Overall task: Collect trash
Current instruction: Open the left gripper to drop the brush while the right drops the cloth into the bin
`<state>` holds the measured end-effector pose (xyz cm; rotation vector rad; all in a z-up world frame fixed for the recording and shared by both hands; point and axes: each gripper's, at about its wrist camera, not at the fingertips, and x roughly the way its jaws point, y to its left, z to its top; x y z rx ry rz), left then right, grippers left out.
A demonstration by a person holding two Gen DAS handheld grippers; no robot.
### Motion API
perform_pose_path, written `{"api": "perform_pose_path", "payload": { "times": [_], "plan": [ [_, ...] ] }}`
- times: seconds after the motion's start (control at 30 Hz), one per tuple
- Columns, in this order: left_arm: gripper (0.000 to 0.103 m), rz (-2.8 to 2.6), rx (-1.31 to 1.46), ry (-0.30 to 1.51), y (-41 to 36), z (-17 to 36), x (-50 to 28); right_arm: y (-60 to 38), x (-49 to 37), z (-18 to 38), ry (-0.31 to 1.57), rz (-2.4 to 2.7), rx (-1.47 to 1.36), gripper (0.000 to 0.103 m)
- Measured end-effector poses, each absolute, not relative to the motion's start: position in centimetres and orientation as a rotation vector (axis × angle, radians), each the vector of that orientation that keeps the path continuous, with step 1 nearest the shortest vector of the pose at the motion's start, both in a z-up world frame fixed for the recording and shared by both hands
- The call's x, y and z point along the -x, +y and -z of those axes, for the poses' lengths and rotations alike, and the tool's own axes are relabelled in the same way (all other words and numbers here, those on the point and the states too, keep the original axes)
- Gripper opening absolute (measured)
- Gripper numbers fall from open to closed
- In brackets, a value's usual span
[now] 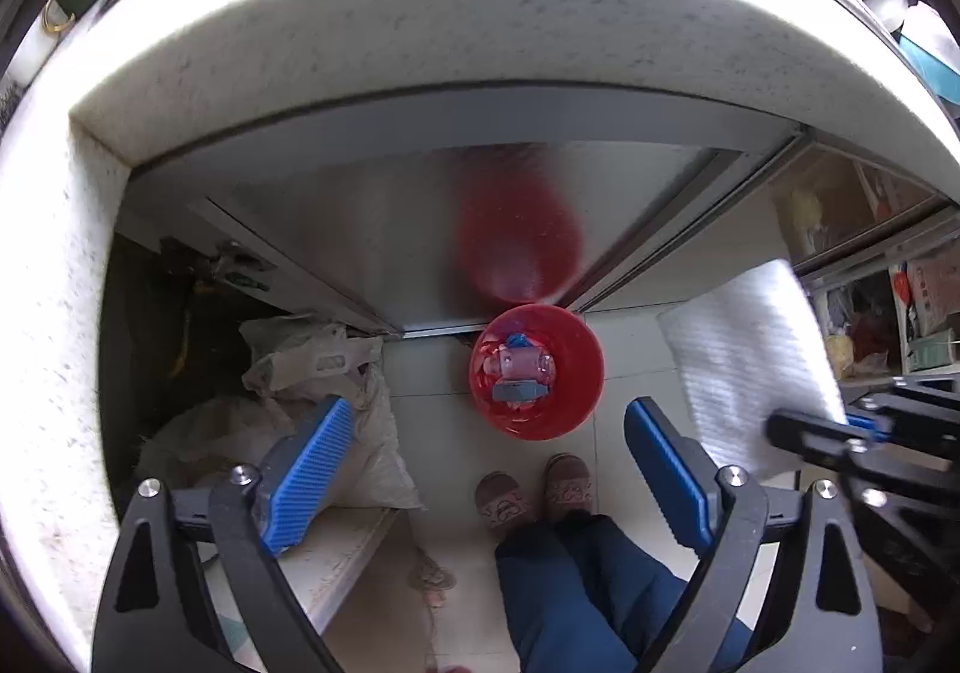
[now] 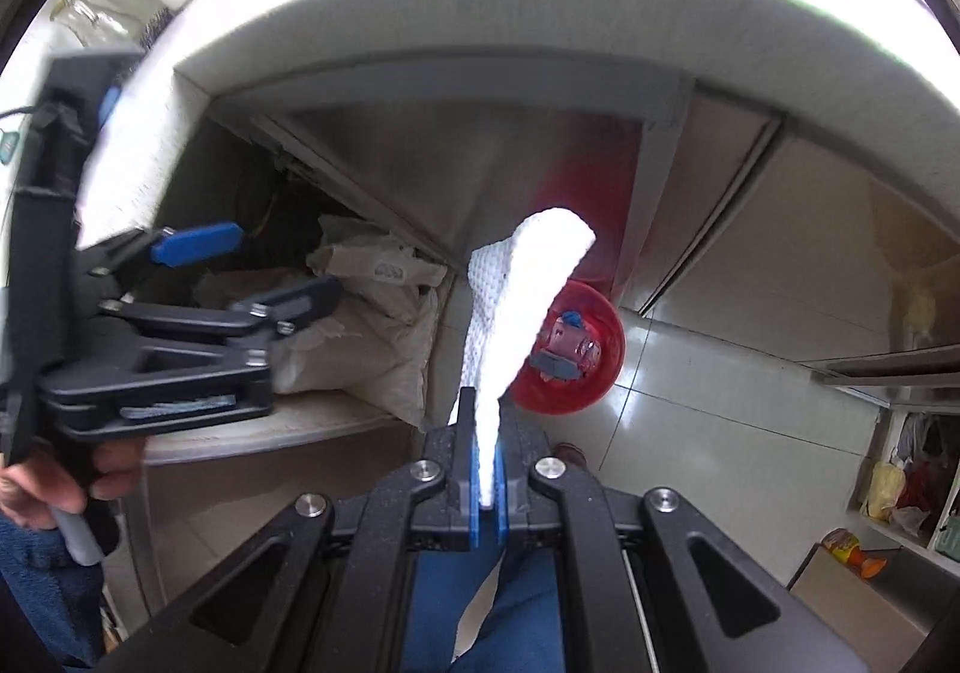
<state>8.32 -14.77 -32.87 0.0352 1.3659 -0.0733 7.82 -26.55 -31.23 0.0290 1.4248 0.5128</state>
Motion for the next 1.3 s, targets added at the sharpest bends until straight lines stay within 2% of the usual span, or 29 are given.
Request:
{"api": "perform_pose_path", "payload": {
  "times": [0.3,0.5,0.77,0.8,0.87,0.9,0.93,1.0,1.1,1.3],
  "plan": [
    [0.091,0.057,-0.004,1.395,-13.4,34.6,-7.8,-25.5,-8.4,36.1,1.467,-0.530,0.004,0.003],
    [0.091,0.050,-0.056,1.407,-13.5,35.3,-7.2,-24.4,-8.6,37.1,1.459,-0.558,0.028,0.003],
    [0.091,0.000,0.008,1.418,-11.8,35.5,-6.4,-23.1,-8.5,37.4,1.444,-0.555,0.056,0.004],
    [0.091,-0.003,0.001,1.417,-11.8,35.4,-6.2,-23.0,-8.5,37.6,1.441,-0.555,0.062,0.007],
    [0.091,-0.009,-0.016,1.413,-12.0,35.3,-6.0,-23.2,-8.6,37.5,1.441,-0.547,0.058,0.022],
    [0.091,-0.007,-0.021,1.411,-12.1,35.3,-5.8,-23.2,-8.7,37.7,1.446,-0.548,0.046,0.039],
    [0.091,-0.007,-0.026,1.410,-12.1,35.2,-5.6,-23.2,-8.7,37.9,1.449,-0.553,0.030,0.048],
    [0.091,-0.002,-0.036,1.410,-12.1,35.2,-5.2,-23.1,-8.6,38.0,1.436,-0.545,0.040,0.050],
    [0.091,0.006,-0.039,1.407,-12.0,35.0,-4.7,-23.0,-8.1,37.3,1.404,-0.519,0.099,0.062],
    [0.091,0.028,-0.031,1.376,-12.2,32.0,-3.9,-24.4,-7.2,34.7,1.407,-0.502,0.058,0.068]
  ]
}}
